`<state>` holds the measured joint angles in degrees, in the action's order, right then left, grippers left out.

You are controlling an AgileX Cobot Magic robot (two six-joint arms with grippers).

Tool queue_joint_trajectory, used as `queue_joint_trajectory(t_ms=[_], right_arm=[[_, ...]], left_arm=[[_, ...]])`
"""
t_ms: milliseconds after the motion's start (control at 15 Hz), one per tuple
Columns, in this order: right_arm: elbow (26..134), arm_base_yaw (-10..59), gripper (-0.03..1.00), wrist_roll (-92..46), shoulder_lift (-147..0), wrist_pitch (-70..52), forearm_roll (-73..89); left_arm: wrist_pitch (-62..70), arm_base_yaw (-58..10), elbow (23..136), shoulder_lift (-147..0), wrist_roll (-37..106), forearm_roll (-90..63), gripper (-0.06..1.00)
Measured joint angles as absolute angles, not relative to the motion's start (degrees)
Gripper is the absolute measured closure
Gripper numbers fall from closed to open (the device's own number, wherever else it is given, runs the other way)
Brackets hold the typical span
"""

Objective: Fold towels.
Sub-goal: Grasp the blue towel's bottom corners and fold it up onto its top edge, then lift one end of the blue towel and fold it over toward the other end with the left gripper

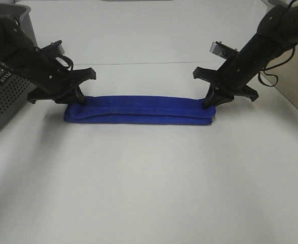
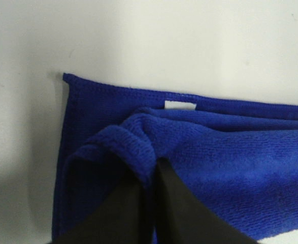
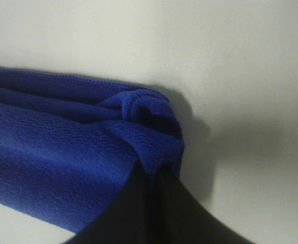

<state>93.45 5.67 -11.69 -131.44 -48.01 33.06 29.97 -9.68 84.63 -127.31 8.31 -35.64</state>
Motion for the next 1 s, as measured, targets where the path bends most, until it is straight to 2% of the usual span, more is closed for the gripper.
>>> queue_joint_trajectory(t_ms=[67, 133, 200, 267, 333, 400, 533, 733, 867, 1000], right_arm=[[93.4, 5.7, 0.92, -11.7, -131.7, -48.1, 33.1], [93.4, 5.7, 0.81, -11.7, -131.8, -48.2, 32.9], [93.4, 5.7, 0.66, -11.7, -131.8, -48.7, 32.9], [93.4, 5.6, 0.45, -11.7, -131.9, -49.7, 33.0], [93.4, 5.6, 0.29, -11.7, -131.9, -50.6, 33.6], [93.6, 5.6, 0.19, -11.7, -131.7, -51.1, 34.2], [93.8, 5.6, 0.12, -11.7, -130.4, -52.3, 33.9], [94.0, 5.6, 0.11, -11.1, -127.1, -53.9, 30.5], [94.0, 5.6, 0.11, -9.6, -126.6, -55.3, 26.8], [94.0, 5.6, 0.11, -8.5, -126.7, -55.4, 24.2]], left_arm=[[29.9, -9.7, 84.6, -127.6, 8.3, -35.7, 0.79], [29.7, -9.7, 84.6, -127.6, 8.3, -35.6, 0.67], [29.5, -9.7, 84.7, -127.6, 8.3, -35.6, 0.51], [29.5, -9.7, 84.7, -127.6, 8.3, -35.6, 0.37], [29.5, -9.7, 84.7, -127.6, 8.3, -35.6, 0.28], [29.5, -9.7, 84.7, -127.5, 8.3, -35.6, 0.24], [29.6, -9.7, 84.7, -126.6, 8.3, -34.2, 0.22], [30.1, -9.7, 84.7, -125.1, 7.6, -29.9, 0.2], [30.7, -9.1, 84.7, -125.3, 6.1, -28.1, 0.13], [30.3, -8.1, 84.7, -125.9, 5.8, -27.8, 0.11]])
